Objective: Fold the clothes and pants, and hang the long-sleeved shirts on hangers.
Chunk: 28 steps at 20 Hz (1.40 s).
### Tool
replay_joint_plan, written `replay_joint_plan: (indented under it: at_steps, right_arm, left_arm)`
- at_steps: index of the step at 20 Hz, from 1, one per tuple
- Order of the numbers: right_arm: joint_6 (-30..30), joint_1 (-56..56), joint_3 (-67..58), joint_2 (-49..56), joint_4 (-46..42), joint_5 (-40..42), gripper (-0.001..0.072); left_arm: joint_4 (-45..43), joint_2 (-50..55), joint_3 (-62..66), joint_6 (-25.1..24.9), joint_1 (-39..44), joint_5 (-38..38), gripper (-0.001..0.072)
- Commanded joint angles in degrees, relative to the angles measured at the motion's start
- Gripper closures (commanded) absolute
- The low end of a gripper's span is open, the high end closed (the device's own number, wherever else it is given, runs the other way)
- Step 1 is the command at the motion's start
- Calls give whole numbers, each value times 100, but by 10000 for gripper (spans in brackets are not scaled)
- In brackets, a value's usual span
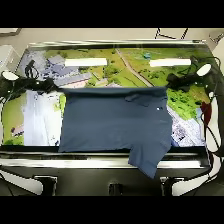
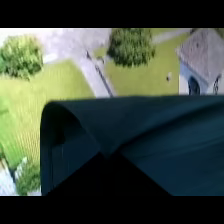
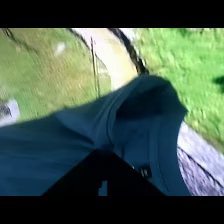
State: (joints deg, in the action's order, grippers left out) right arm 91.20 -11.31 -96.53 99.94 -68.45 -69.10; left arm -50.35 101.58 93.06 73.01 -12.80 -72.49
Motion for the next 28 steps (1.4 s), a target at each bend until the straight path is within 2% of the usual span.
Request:
replay_joint_plan:
  at_steps: [1, 5, 14, 20, 21, 22, 23, 24, 27, 28]
  right_arm:
    - [-37, -28, 431, -192, -577, -1985, 670]
    - [142, -33, 1366, -190, -577, -1899, 670]
    - [267, -33, 1392, -197, -772, -1547, 670]
    - [289, -33, 1394, -190, -828, -1587, 669]
    - [289, -33, 1394, -190, -826, -1617, 661]
    - [289, -35, 1392, -199, -826, -1694, 563]
    - [219, -66, 1362, -221, -824, -1891, 421]
    - [42, -155, 1294, -256, -820, -2194, 298]
    - [7, -710, 1329, -549, -833, -2865, 208]
    - [9, -885, 1491, -726, -841, -2916, 208]
  left_arm:
    - [-651, -94, -304, 236, -4, -1816, 686]
    - [-682, -96, -1172, 304, 79, -1814, 686]
    - [-817, -87, -1364, 199, -55, -1823, 686]
    - [-863, -63, -1615, 199, 116, -1279, 685]
    - [-844, -66, -1611, 197, 136, -1279, 666]
    - [-828, -74, -1593, 199, 116, -1346, 486]
    - [-833, -87, -1539, 199, 61, -1502, 254]
    - [-841, -129, -1462, 199, -39, -1711, 219]
    - [-1005, -483, -1497, 354, -490, -2133, 219]
    - [-1193, -660, -1679, 350, -599, -2164, 219]
